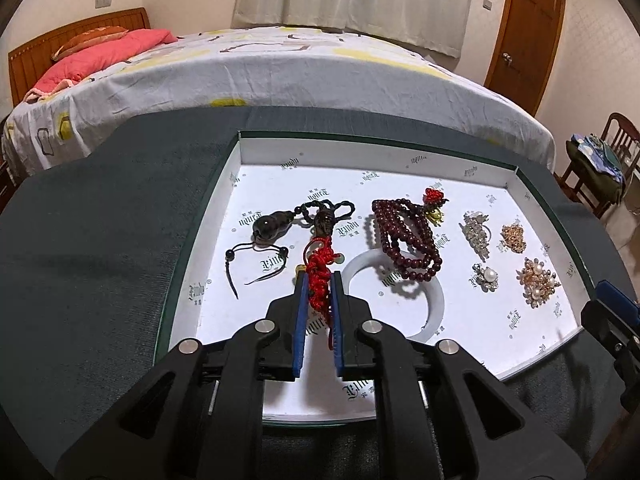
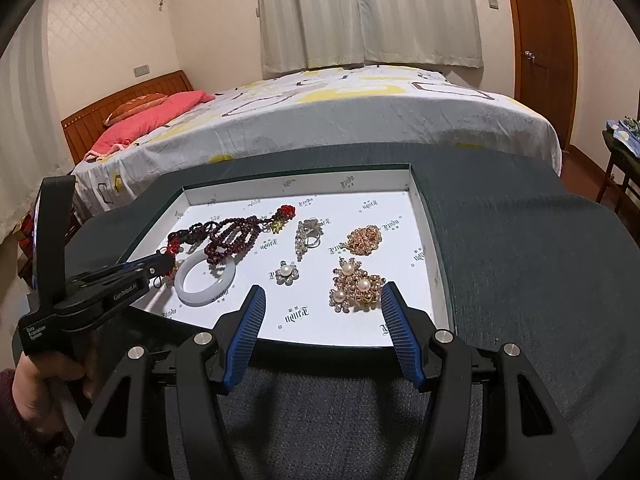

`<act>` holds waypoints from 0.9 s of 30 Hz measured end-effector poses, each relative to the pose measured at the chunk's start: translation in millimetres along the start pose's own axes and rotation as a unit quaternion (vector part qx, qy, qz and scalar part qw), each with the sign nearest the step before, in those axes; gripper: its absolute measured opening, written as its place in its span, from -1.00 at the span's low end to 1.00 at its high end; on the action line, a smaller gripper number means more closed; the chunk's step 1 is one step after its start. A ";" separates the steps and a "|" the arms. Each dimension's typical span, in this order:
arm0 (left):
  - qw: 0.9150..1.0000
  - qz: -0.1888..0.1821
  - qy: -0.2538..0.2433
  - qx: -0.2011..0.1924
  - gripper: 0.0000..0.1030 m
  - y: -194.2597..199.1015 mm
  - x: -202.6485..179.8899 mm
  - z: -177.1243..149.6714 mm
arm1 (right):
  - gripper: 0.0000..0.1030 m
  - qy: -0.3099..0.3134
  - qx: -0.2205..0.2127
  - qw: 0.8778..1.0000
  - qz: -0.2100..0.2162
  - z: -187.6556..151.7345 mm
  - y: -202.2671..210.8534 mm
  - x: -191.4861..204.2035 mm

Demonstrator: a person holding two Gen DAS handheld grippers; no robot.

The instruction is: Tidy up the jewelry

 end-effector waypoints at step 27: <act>0.989 0.077 -0.007 -0.128 0.91 216.6 -22.2 -25.4 | 0.52 0.015 -0.095 0.995 -0.008 13.1 152.4 14.8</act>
Point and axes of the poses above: each gripper's, at about its wrist camera, not at the fingertips, and y roughly against the way its jaws point, x to its left, z to its top, the point moved 4 cm from there along -y, roughly the way its jaws point, and after that the axes turned 4 degrees about -y, right-handed, at the moved point
